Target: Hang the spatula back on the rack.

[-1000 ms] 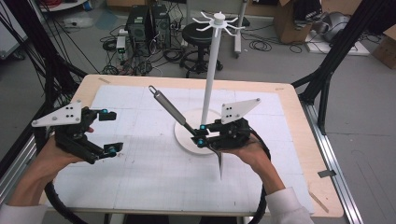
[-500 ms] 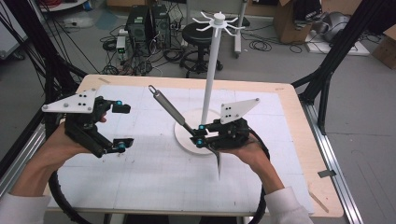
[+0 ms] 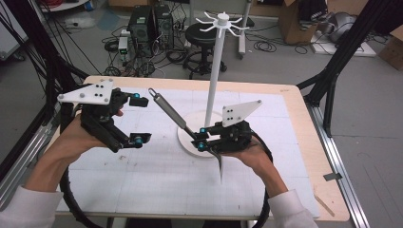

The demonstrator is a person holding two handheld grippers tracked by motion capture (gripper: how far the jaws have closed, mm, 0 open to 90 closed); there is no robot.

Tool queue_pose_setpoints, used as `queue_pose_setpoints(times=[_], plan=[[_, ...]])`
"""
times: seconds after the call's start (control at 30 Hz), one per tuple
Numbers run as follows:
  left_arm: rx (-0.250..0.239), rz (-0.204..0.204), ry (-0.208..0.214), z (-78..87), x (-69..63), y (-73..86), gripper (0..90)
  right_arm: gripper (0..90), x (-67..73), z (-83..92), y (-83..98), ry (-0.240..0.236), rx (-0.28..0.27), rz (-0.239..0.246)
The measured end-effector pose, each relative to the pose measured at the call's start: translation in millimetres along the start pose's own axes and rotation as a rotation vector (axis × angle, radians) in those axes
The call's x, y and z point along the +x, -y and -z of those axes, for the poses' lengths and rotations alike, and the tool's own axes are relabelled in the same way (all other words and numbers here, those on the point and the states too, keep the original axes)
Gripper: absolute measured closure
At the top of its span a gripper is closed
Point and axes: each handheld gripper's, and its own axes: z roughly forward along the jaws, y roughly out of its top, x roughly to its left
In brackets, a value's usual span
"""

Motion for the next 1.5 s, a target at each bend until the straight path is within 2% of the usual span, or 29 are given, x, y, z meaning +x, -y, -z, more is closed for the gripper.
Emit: queue_pose_setpoints(times=[0.17,0.37,0.57,0.83,1.17,1.33,1.5], plan=[[-0.009,-0.003,0.021,-7.4,0.5,-4.7,2.2,74.7,-0.2,0.3,0.0,-0.003,0.000,0.001],[0.002,-0.004,0.039,-16.5,0.4,-7.9,2.3,74.7,0.9,-1.5,-0.4,-0.008,-0.001,0.004],[-0.004,-0.006,0.053,-22.4,0.8,-12.8,5.5,74.7,1.5,-5.0,-1.0,-0.019,0.008,0.013],[-0.028,-0.004,0.080,-23.9,1.8,-16.7,15.9,74.7,2.2,-7.8,-1.5,-0.028,0.008,0.012],[-0.047,-0.005,0.110,-22.0,4.6,-16.7,35.9,74.7,2.8,-10.7,-2.4,-0.029,0.011,0.022],[-0.039,-0.010,0.102,-20.5,5.0,-16.6,43.8,74.6,3.2,-13.6,-3.0,-0.034,0.009,0.021],[-0.040,-0.008,0.113,-19.7,5.2,-16.5,50.9,74.7,3.5,-15.8,-3.3,-0.039,0.016,0.021]])
